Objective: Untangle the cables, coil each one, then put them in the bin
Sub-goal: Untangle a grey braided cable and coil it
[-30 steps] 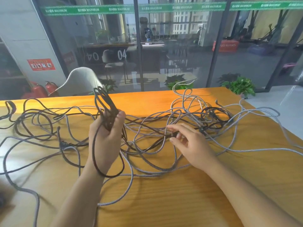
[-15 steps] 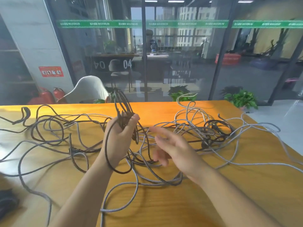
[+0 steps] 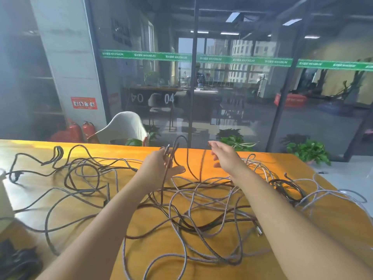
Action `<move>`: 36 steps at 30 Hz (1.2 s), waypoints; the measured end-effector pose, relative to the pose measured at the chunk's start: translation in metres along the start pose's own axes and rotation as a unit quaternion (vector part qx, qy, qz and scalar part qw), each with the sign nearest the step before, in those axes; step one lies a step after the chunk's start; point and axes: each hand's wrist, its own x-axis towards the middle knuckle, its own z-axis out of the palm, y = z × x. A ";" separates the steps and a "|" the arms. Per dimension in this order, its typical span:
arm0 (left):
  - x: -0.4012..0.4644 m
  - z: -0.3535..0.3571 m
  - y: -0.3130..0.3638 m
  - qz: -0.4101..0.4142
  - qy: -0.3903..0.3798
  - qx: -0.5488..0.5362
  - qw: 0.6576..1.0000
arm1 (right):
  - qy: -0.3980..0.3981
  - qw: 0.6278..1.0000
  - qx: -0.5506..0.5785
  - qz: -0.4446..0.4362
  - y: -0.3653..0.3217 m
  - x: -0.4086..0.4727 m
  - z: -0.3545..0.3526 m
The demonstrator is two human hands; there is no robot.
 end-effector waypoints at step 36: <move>-0.120 0.062 -0.008 -0.094 -0.208 -0.484 0.845 | -0.075 0.991 0.079 -0.078 0.058 -0.165 0.044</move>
